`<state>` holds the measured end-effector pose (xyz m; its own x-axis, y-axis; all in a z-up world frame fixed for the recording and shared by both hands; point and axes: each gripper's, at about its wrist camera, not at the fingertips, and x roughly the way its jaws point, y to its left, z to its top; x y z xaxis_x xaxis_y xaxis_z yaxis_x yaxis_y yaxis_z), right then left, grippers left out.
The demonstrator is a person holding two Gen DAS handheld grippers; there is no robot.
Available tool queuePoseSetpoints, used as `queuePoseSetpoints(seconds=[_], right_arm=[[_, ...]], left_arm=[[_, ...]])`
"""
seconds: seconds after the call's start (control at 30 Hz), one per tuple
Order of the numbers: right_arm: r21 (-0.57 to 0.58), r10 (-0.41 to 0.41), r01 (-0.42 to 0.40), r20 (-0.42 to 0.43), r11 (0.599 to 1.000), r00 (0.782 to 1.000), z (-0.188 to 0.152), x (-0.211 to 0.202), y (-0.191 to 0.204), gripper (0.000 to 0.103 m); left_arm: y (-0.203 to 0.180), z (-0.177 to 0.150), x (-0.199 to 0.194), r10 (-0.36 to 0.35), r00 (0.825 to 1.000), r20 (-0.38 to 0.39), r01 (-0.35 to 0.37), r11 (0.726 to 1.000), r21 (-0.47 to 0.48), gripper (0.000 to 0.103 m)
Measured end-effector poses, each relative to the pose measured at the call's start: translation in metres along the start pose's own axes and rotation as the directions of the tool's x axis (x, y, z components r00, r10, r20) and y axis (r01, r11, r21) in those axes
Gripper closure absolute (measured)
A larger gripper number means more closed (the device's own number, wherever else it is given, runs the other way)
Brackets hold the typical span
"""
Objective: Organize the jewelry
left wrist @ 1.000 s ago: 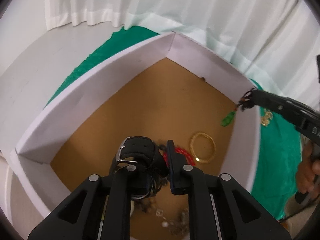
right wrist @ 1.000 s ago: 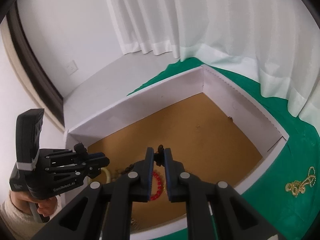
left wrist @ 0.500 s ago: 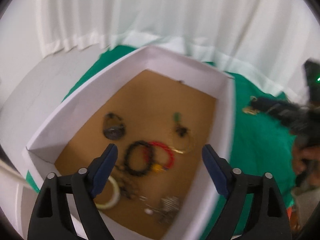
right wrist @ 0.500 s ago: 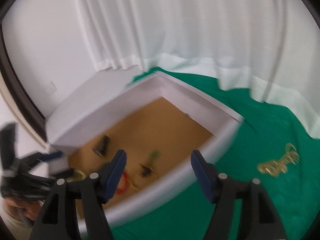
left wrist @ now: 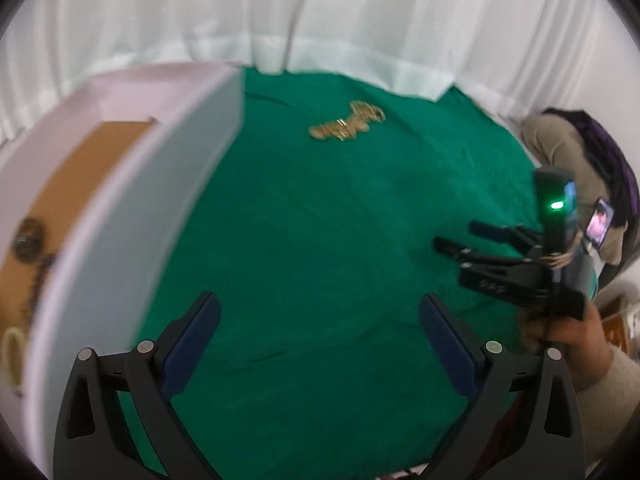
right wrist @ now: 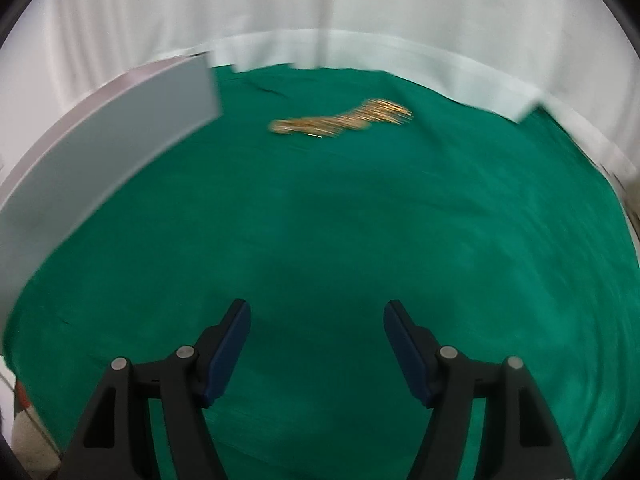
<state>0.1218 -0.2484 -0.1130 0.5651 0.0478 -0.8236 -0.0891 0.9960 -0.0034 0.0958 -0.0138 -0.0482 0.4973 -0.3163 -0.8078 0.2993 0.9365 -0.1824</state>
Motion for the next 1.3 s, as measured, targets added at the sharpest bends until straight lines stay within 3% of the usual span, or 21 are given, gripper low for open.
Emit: queuePoseSetpoints(seconds=[0.17,0.37,0.63,0.8,0.87,0.97,1.03,1.07,1.3], right_arm=[[0.065,-0.027,0.025,0.021,0.998,0.999,-0.015,0.002,-0.031,0.032],[0.083,-0.012,0.009,0.045,0.996,0.999,-0.023,-0.002,-0.036,0.032],[0.073,-0.021,0.018,0.04,0.997,0.999,-0.024,-0.003,-0.033,0.031],[0.07,-0.018,0.016,0.038,0.997,0.999,-0.025,-0.002,-0.033,0.029],[0.071,-0.018,0.015,0.039,0.997,0.999,-0.026,-0.003,-0.033,0.029],[0.069,-0.022,0.019,0.038,0.997,0.999,-0.026,-0.003,-0.033,0.029],[0.064,-0.027,0.024,0.035,0.998,0.999,-0.026,-0.002,-0.032,0.029],[0.061,-0.03,0.028,0.033,0.998,0.999,-0.025,-0.002,-0.031,0.029],[0.052,-0.035,0.034,0.029,0.998,0.999,-0.024,-0.001,-0.03,0.027]], left_arm=[[-0.018,0.014,0.033,-0.008,1.0,-0.026,0.01,0.999,0.051,0.004],[-0.018,0.052,0.058,-0.057,0.998,-0.028,0.058,0.997,0.048,0.004],[-0.018,0.121,0.132,0.04,0.999,-0.004,-0.039,0.984,0.174,0.004],[-0.02,0.157,0.192,0.117,0.993,-0.027,-0.105,0.952,0.289,0.006],[-0.018,0.163,0.208,0.132,0.991,-0.035,-0.115,0.944,0.308,0.013],[-0.013,0.171,0.213,0.035,0.999,-0.027,-0.026,0.96,0.278,0.033],[-0.015,0.171,0.21,0.002,1.0,-0.003,-0.001,0.955,0.295,0.075],[-0.017,0.169,0.208,-0.005,1.0,0.0,0.005,0.952,0.307,0.081],[-0.015,0.121,0.169,-0.009,1.0,-0.02,0.014,0.966,0.257,0.082]])
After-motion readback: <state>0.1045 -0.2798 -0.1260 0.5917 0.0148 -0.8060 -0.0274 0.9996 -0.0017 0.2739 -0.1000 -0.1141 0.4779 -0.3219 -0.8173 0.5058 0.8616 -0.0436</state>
